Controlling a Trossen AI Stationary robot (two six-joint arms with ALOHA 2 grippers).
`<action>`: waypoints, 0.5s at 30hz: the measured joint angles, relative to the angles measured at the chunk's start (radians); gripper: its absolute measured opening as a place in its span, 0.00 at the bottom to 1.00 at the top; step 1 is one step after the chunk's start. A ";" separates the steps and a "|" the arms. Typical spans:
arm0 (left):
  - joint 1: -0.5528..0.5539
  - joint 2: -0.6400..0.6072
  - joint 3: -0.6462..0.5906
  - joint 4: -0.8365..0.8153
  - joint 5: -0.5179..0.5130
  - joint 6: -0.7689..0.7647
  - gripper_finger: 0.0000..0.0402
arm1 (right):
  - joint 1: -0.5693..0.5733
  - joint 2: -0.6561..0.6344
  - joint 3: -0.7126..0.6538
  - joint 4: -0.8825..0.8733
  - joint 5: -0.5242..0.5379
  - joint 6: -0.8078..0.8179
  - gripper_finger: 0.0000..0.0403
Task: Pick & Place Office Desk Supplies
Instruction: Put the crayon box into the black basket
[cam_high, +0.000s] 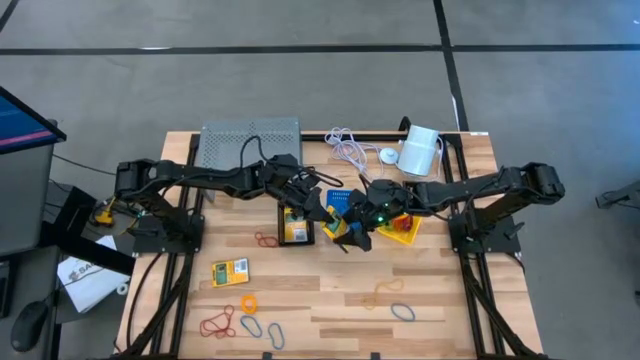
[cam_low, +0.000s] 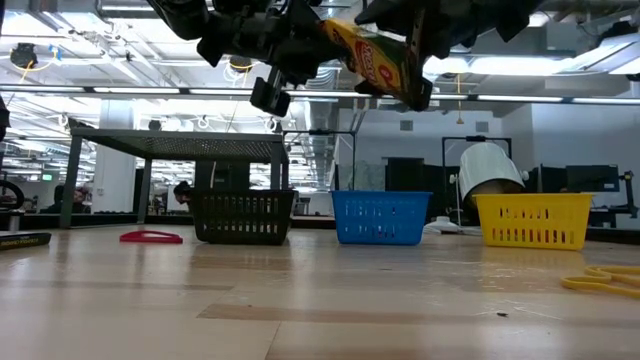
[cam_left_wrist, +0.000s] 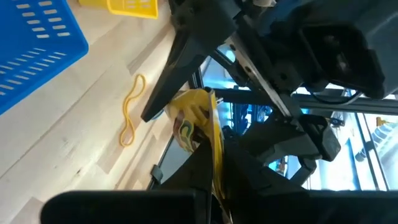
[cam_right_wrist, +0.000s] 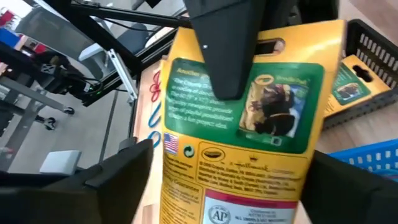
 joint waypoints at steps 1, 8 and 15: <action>0.000 0.000 0.000 0.004 0.006 0.000 0.05 | 0.000 0.000 0.000 0.004 -0.003 -0.004 0.94; 0.001 0.000 0.000 0.007 0.021 -0.001 0.05 | 0.000 0.000 0.000 0.032 -0.007 0.000 0.92; 0.023 0.000 0.000 0.007 0.060 0.003 0.05 | -0.004 -0.009 -0.001 0.021 -0.033 -0.017 0.87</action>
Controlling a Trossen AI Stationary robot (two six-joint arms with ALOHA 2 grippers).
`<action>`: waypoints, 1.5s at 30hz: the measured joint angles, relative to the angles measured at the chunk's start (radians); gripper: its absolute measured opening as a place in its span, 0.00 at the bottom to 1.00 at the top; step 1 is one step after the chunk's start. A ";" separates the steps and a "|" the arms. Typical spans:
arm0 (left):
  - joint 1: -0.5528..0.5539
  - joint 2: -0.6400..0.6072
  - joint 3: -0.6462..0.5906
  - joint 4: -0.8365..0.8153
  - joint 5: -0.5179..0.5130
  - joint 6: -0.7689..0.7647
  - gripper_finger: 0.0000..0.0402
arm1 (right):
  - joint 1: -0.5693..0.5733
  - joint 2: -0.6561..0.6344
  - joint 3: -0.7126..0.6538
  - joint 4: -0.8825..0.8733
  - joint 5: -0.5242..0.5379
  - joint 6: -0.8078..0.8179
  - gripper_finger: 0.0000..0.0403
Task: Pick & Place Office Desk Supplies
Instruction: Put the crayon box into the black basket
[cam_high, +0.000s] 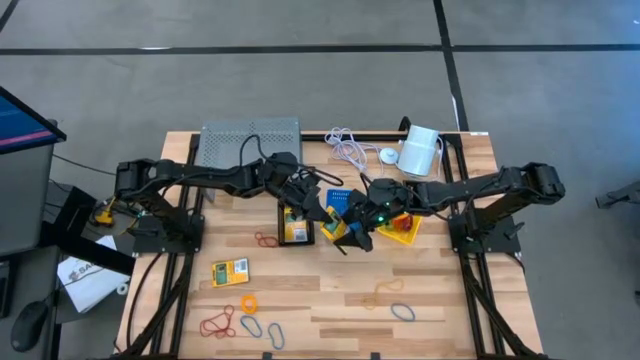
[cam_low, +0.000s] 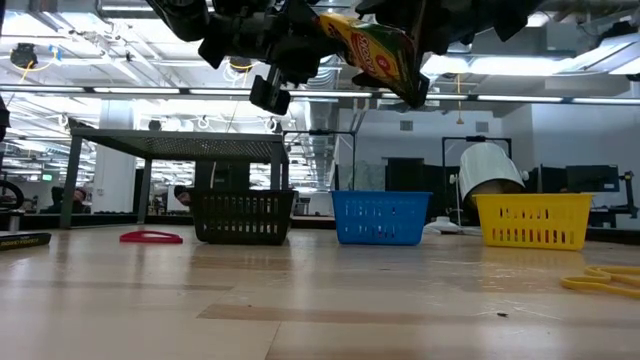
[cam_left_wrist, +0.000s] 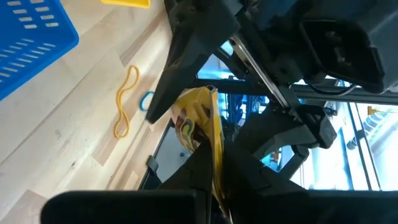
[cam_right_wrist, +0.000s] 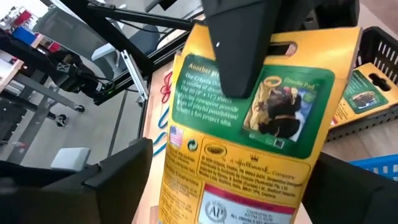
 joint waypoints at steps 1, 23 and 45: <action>0.006 0.000 0.000 0.001 0.007 0.001 0.05 | -0.004 -0.007 -0.001 -0.009 0.000 -0.005 0.87; 0.171 -0.290 -0.001 -0.857 -0.298 0.542 0.03 | -0.120 -0.412 -0.001 -0.211 0.085 -0.017 0.87; 0.010 -0.147 -0.001 -0.868 -0.340 0.667 0.04 | -0.048 -0.364 -0.002 -0.231 0.088 0.052 0.87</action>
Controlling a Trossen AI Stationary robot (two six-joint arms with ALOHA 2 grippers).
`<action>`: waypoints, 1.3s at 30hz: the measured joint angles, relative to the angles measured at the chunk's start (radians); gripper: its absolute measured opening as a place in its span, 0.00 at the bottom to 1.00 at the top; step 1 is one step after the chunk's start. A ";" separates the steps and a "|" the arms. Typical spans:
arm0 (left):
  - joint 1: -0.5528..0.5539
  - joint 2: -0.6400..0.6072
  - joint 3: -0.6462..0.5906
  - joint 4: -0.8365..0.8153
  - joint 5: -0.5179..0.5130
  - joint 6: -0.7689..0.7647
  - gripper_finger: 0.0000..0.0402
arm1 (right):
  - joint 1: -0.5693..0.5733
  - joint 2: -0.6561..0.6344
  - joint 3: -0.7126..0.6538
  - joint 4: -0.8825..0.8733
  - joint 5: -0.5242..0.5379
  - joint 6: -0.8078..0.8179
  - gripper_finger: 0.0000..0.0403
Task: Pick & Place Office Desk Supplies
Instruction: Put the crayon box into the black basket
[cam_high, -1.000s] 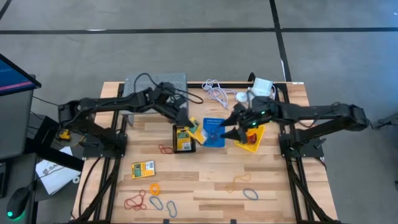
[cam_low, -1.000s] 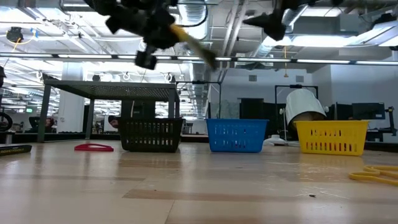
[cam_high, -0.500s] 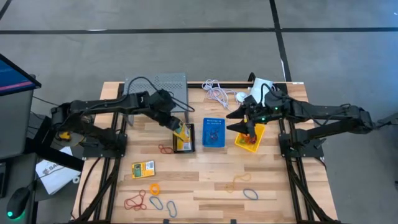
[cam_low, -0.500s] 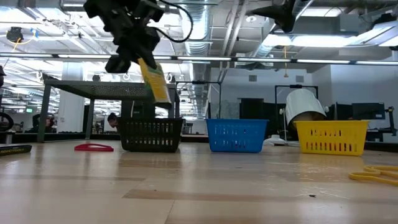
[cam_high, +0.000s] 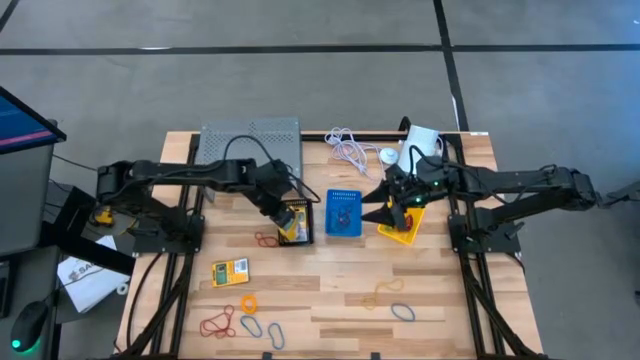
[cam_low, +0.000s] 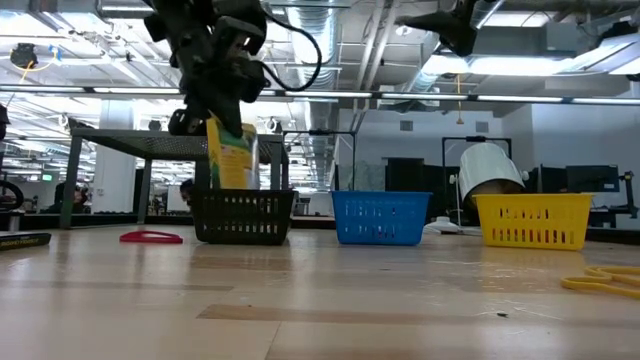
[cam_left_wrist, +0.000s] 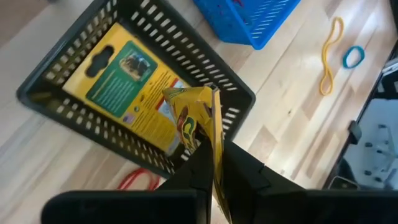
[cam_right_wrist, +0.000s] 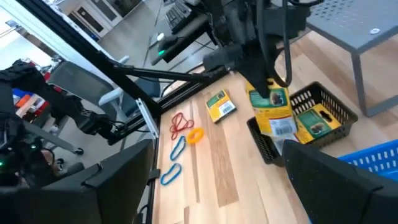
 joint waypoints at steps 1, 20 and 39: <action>0.000 0.006 0.000 0.008 0.003 0.016 0.04 | 0.003 0.000 0.000 0.000 0.000 0.000 0.87; 0.053 0.033 0.000 0.009 -0.036 0.209 0.32 | 0.003 0.000 0.000 -0.002 0.000 -0.032 0.87; 0.009 0.033 0.000 0.028 -0.093 0.272 0.42 | 0.004 0.000 0.000 0.000 0.000 -0.045 0.87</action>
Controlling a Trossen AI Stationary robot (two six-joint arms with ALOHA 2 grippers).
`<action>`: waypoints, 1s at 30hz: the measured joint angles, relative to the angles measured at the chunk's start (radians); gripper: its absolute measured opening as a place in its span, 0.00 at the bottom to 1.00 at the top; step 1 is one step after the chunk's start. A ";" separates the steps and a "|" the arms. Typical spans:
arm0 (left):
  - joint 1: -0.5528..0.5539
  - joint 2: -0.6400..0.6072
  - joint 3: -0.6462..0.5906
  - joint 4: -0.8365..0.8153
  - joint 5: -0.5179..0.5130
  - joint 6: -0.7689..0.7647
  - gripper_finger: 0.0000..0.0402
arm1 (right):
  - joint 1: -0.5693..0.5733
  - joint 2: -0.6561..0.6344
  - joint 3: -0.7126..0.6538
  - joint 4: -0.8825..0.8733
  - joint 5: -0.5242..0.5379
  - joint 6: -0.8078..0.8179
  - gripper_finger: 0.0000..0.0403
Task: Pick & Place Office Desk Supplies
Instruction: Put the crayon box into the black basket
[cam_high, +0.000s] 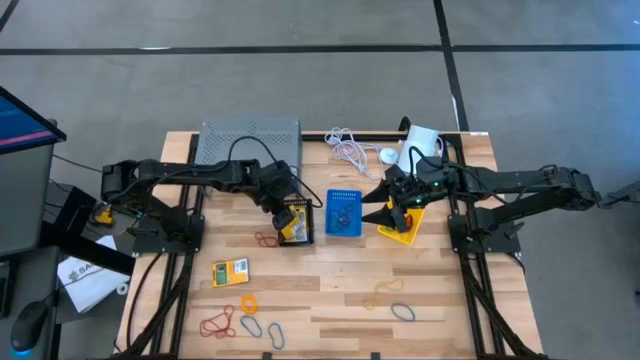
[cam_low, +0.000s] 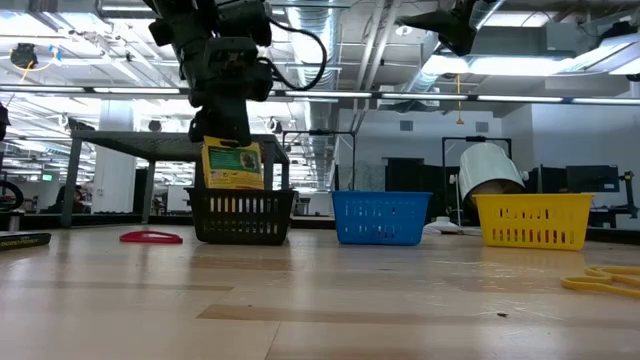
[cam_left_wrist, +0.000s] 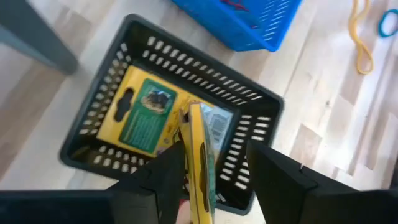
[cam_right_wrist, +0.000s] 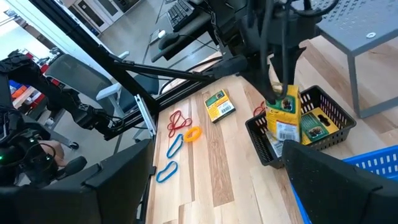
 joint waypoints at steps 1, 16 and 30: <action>-0.007 0.000 0.000 0.008 0.001 -0.001 0.41 | 0.000 0.000 0.000 0.000 0.000 0.000 0.87; -0.021 0.000 0.000 0.060 0.009 0.011 0.46 | 0.001 0.000 0.000 0.000 0.000 0.000 0.87; -0.006 -0.074 0.033 0.042 0.043 0.041 0.53 | 0.004 0.000 0.000 0.000 0.000 -0.016 0.87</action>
